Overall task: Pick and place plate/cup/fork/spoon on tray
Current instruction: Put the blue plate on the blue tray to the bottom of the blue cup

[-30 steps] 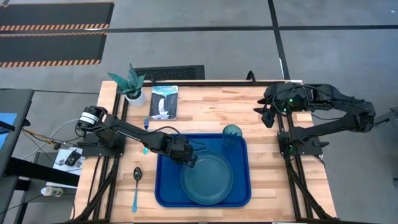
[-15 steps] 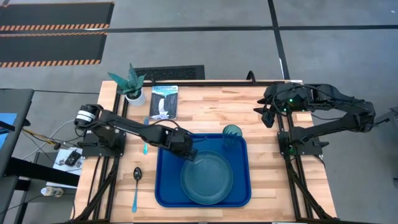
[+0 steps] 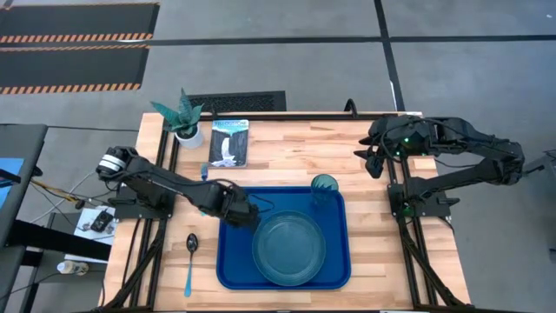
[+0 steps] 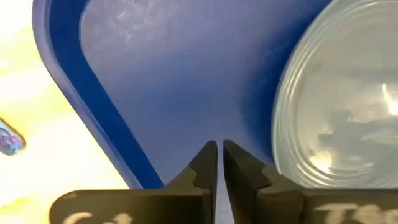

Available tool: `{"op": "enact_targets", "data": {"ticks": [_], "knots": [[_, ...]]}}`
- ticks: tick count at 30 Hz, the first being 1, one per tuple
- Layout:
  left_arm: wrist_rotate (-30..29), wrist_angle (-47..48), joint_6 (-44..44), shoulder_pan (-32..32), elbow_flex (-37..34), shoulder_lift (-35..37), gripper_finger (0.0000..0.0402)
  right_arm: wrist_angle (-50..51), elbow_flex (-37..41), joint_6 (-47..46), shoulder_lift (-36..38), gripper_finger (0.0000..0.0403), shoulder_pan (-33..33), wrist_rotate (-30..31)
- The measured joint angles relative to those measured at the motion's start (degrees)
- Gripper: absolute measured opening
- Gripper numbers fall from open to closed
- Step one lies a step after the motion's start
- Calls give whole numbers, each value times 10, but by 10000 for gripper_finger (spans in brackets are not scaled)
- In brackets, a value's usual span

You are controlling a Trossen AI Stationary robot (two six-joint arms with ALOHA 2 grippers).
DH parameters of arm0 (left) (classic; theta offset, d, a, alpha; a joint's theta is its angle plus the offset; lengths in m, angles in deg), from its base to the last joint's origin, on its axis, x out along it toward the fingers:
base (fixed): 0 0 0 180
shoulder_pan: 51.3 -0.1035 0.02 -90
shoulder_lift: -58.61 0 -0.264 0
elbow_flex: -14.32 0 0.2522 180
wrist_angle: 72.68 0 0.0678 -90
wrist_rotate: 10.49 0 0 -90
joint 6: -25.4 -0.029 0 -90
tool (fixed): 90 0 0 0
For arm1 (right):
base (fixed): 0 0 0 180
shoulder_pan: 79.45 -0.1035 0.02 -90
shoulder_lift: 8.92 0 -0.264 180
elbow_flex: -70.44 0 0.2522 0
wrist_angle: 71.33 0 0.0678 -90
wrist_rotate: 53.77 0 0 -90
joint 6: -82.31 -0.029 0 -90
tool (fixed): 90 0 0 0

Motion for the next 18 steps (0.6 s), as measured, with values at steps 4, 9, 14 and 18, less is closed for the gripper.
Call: {"op": "enact_targets", "data": {"ticks": [4, 9, 14, 18], "knots": [[-32, -6, 46, 16, 0, 2, 4, -7, 0, 0, 0, 214, 0, 0], [-52, -12, 81, 32, -8, 2, 0, -15, 0, 3, 0, 214, 0, 0], [-61, -35, 125, 39, -40, 2, 0, -15, 0, 7, 0, 214, 0, 0], [-76, -62, 147, 46, -47, 1, 0, -15, 0, 7, 0, 214, 0, 0]]}}
